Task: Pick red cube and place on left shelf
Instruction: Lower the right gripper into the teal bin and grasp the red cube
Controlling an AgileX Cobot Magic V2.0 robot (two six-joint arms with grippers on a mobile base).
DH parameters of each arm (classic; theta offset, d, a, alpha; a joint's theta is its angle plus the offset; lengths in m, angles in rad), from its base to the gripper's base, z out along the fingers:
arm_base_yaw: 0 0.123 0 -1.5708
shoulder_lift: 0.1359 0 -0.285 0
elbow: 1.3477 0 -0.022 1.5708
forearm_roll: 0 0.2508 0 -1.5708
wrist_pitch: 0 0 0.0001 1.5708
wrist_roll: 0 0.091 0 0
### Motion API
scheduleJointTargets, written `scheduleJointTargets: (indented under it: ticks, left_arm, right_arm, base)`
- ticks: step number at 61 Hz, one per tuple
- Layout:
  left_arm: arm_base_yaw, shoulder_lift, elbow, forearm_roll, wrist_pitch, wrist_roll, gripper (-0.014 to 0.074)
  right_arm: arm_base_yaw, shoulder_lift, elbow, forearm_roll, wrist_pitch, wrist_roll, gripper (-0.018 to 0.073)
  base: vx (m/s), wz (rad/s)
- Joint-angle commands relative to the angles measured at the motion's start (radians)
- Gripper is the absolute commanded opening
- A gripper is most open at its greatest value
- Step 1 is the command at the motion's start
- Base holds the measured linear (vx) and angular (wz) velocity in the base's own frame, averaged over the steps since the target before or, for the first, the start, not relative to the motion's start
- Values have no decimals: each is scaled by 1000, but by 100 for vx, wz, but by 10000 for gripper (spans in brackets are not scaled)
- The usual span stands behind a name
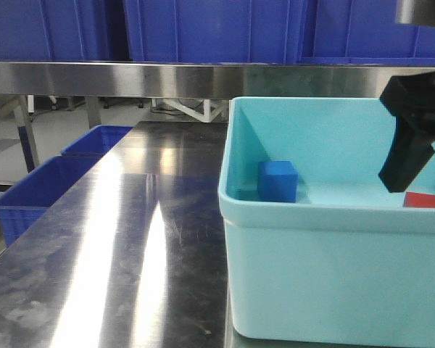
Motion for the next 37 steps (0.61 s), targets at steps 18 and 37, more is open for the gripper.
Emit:
scheduleJointTargets:
  ticks: [18, 37]
  left_arm:
    - [-6, 8, 22, -2, -84, 2, 106]
    - [-6, 8, 22, -2, -84, 2, 106]
  right_arm:
    - [1, 44, -34, 1, -33, 9, 592]
    - [1, 120, -34, 1, -40, 9, 592]
  base:
    - [0, 0]
    - [0, 0]
